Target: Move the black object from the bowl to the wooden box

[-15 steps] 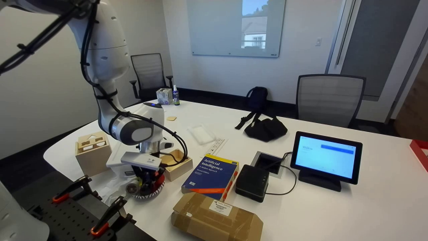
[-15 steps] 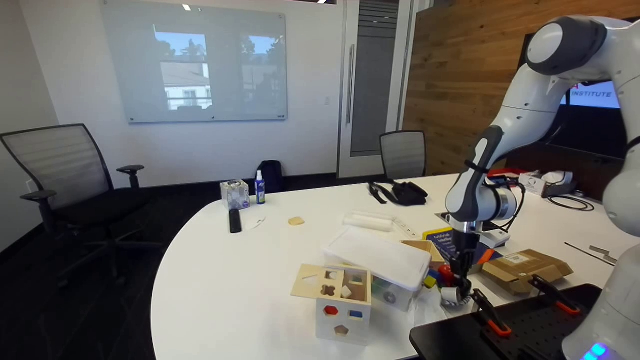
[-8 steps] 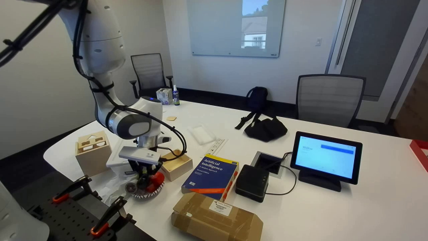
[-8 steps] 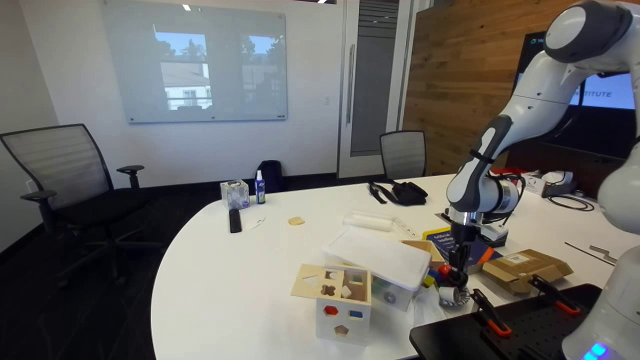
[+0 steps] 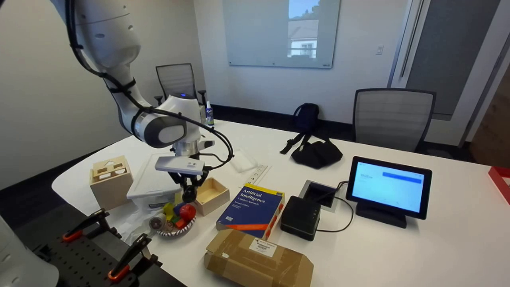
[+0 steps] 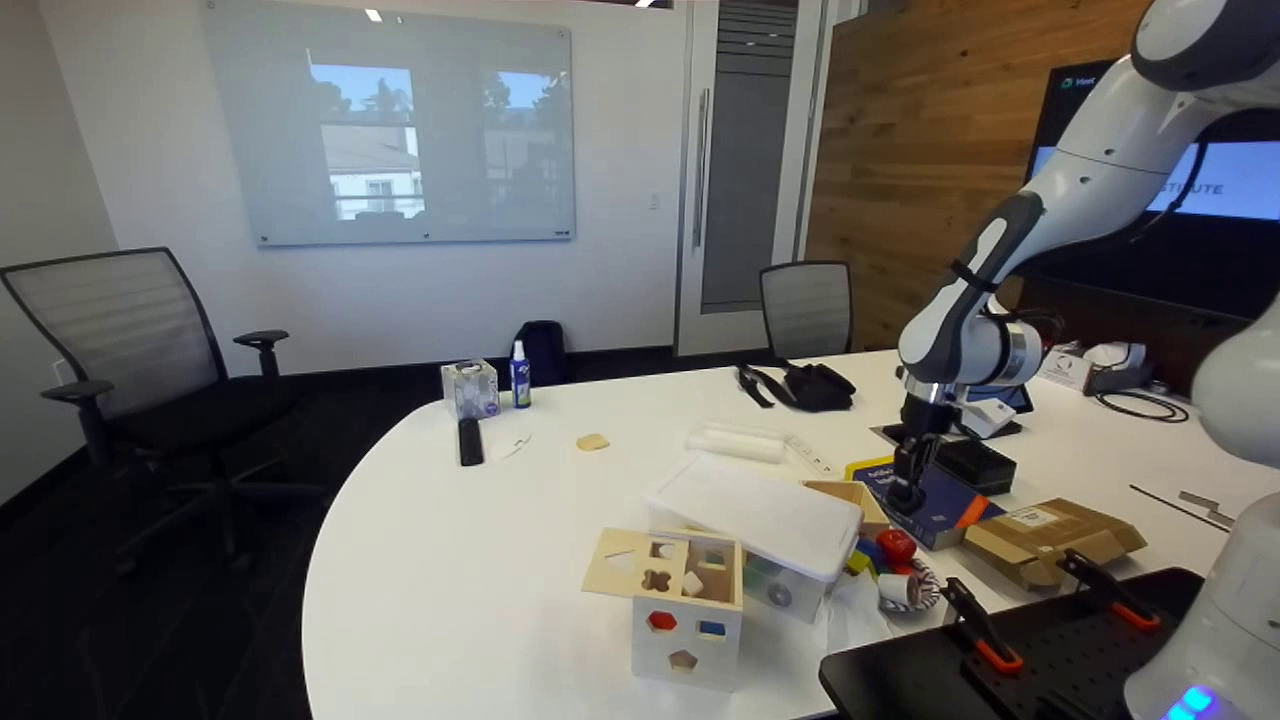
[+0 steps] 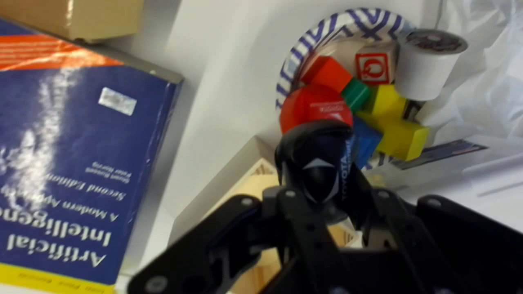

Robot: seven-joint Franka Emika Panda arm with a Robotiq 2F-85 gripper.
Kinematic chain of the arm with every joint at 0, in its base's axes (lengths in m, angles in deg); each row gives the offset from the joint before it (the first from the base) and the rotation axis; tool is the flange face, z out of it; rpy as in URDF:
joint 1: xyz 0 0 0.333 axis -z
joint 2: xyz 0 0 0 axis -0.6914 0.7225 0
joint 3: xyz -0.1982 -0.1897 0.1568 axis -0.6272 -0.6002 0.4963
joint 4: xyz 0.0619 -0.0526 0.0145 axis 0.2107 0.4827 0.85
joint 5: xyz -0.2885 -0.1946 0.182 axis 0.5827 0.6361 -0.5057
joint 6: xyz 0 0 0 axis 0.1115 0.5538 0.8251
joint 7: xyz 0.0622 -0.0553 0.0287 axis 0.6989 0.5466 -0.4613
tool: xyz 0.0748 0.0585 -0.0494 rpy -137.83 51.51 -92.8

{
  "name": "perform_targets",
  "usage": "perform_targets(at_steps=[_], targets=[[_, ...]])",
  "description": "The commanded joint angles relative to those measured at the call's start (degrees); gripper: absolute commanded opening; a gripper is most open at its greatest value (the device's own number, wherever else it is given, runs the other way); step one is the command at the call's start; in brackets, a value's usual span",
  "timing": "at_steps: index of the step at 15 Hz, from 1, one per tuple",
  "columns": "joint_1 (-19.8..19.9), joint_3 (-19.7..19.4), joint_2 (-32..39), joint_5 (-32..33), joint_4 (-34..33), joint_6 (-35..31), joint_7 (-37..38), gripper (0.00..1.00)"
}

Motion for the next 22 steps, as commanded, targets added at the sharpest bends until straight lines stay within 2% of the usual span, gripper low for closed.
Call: perform_targets(at_steps=[1,6,8,11,12,14,16,19,20,22], targets=[[-1.64,-1.45,2.79,-0.95,-5.31,-3.97,-0.38,0.07],[-0.3,1.72,10.71,-1.06,-14.15,-3.59,-1.13,0.07],[-1.35,0.88,14.1,-0.13,-17.0,-4.12,0.32,0.07],[-0.02,1.85,19.28,-0.2,-21.41,-3.08,0.16,0.07],[0.57,2.3,20.27,-0.2,-22.18,-2.72,0.0,0.55],[1.43,2.91,21.77,0.08,-23.21,-2.94,-0.22,0.61],[2.21,3.53,22.39,0.12,-23.82,-2.2,-0.12,0.76],[5.02,6.55,22.24,-0.98,-24.24,2.06,-0.94,0.98],[4.98,6.68,21.42,-1.12,-23.87,3.61,-0.83,1.0],[1.19,3.2,18.63,-0.33,-23.1,7.54,2.26,1.0]])
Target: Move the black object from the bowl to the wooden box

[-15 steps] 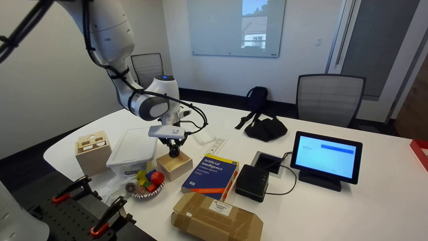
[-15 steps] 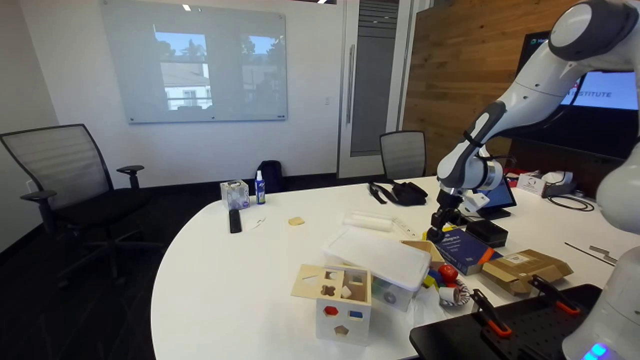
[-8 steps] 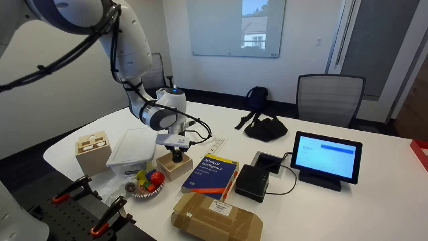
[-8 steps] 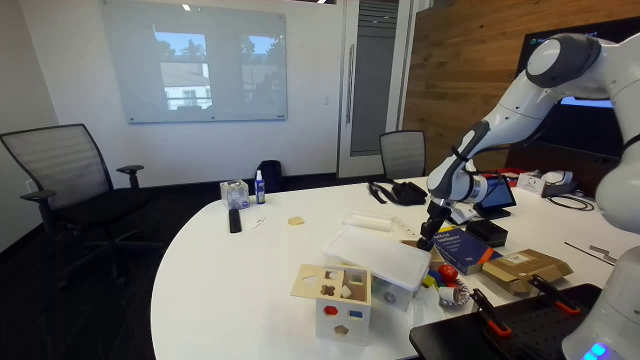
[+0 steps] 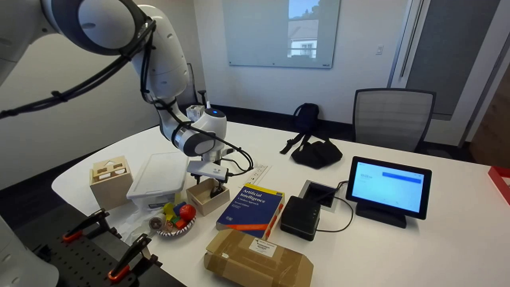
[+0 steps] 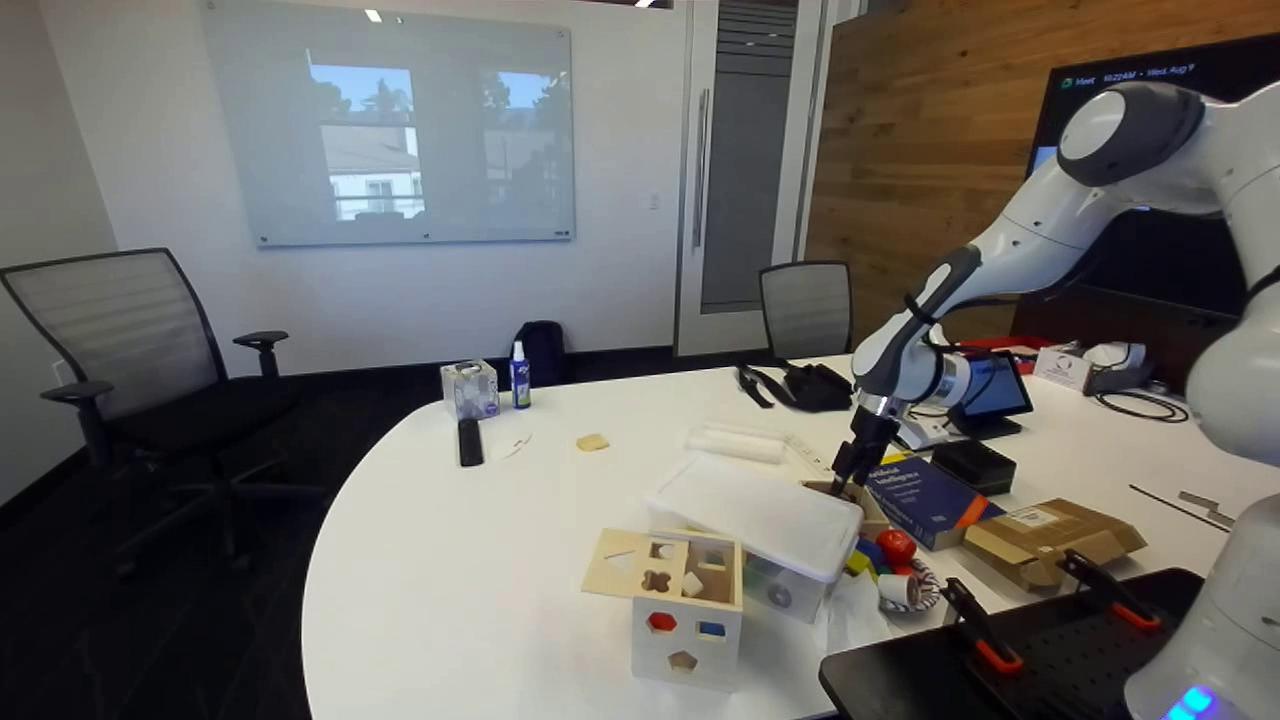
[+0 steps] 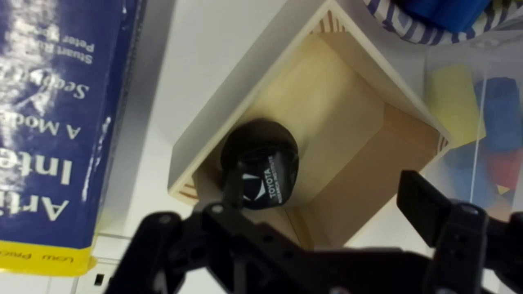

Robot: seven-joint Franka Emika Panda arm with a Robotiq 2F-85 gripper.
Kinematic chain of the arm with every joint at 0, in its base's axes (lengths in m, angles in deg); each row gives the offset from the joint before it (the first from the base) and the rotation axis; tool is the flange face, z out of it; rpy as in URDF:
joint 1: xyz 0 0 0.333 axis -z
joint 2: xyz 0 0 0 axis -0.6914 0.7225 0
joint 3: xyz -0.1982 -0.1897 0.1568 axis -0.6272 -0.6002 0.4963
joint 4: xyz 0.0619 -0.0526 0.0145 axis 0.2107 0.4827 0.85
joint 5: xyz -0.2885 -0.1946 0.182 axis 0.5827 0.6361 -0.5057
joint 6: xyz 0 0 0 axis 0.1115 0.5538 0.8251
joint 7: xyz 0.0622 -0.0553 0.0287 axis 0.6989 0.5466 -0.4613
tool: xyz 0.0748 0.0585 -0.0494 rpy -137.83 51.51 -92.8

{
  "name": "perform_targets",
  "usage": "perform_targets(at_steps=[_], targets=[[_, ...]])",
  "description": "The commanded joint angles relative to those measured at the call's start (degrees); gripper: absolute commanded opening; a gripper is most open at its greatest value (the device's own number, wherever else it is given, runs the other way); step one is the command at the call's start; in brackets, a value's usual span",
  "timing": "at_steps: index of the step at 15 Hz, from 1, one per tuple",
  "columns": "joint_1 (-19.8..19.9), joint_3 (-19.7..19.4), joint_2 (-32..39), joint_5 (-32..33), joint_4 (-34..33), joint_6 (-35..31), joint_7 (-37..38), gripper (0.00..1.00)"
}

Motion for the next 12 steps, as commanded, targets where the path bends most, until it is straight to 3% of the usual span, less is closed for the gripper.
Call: perform_targets(at_steps=[1,7,12], targets=[[-4.11,-3.45,-4.86,-0.15,1.09,6.85,3.08,1.0],[-14.85,-11.91,-16.43,4.82,7.55,14.09,9.77,1.0],[-22.72,-15.62,-27.7,11.82,14.01,19.56,14.64,1.0]])
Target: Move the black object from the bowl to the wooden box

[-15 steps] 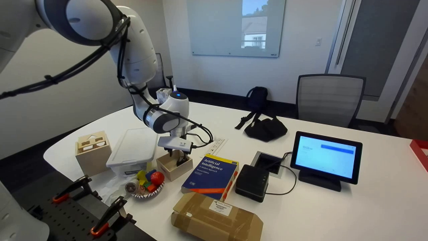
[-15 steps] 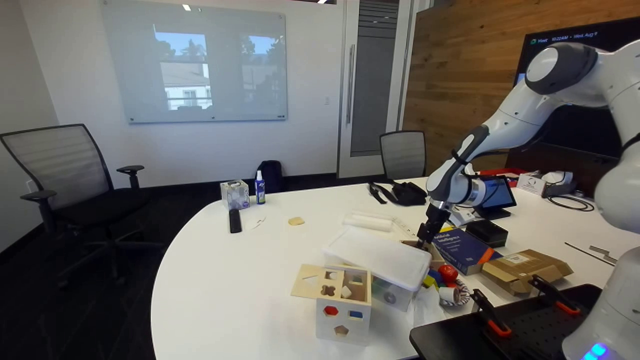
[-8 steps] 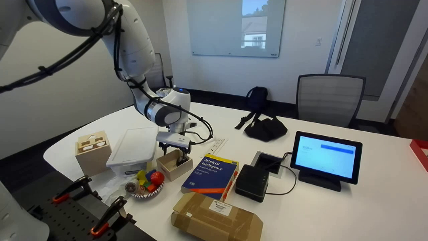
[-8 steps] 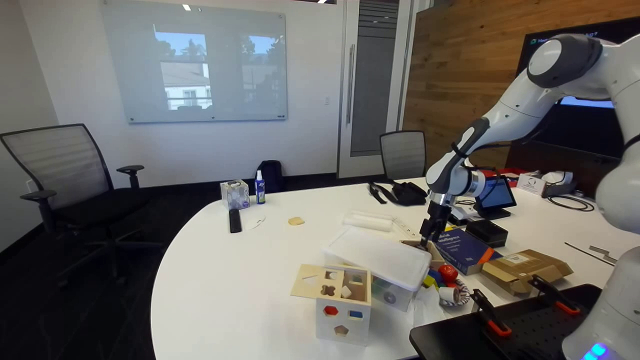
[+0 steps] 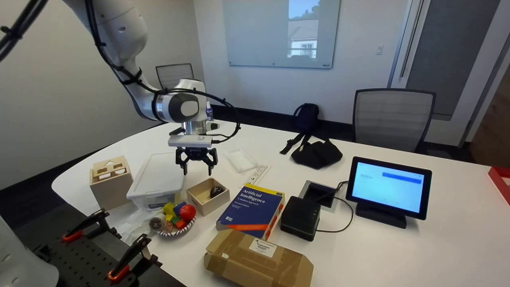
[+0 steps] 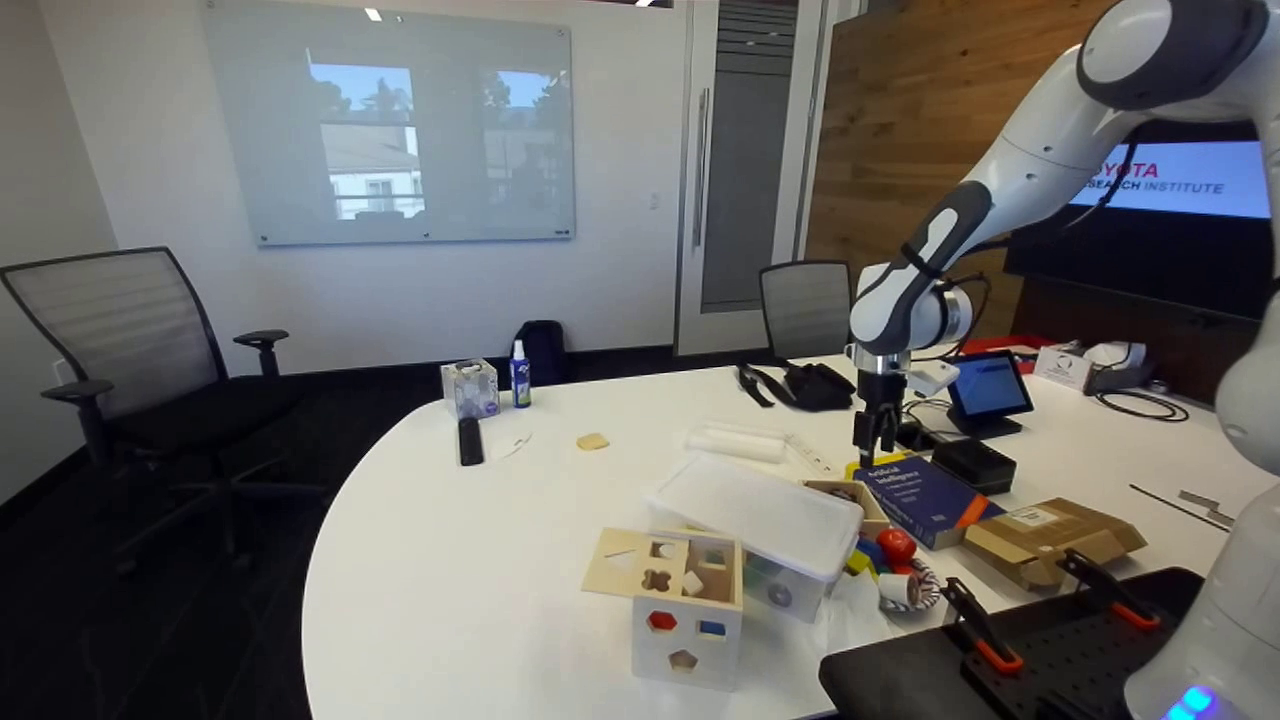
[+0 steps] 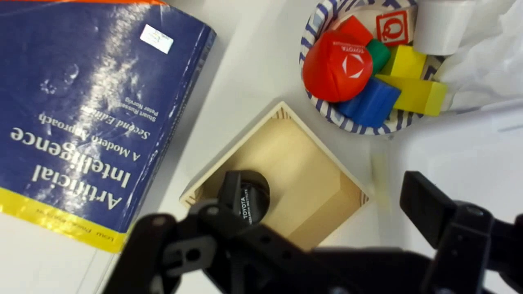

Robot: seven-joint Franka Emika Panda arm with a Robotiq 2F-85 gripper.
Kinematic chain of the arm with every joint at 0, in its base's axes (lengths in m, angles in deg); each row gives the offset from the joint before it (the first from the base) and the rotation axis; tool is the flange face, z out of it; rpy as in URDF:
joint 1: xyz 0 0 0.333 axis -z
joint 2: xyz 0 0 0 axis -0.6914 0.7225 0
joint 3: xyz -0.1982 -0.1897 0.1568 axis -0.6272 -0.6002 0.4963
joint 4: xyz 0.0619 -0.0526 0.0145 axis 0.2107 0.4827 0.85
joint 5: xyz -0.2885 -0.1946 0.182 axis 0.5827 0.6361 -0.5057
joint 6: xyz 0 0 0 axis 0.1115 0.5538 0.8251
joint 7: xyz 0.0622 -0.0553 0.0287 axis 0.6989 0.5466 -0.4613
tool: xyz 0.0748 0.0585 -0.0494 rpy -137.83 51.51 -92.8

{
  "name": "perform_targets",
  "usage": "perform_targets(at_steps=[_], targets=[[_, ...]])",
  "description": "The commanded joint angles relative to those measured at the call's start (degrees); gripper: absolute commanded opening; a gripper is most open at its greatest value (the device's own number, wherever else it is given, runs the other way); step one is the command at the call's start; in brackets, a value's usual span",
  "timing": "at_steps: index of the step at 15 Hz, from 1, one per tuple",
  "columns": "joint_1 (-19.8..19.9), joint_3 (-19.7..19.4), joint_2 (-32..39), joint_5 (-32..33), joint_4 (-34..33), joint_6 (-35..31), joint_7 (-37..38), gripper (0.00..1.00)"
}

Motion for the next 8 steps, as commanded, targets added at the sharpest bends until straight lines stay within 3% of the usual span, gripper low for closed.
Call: perform_targets(at_steps=[1,8], targets=[[-5.1,-2.25,-9.91,3.99,6.05,5.37,4.21,1.0],[-7.11,-2.27,-12.15,4.57,6.42,11.83,4.04,1.0]])
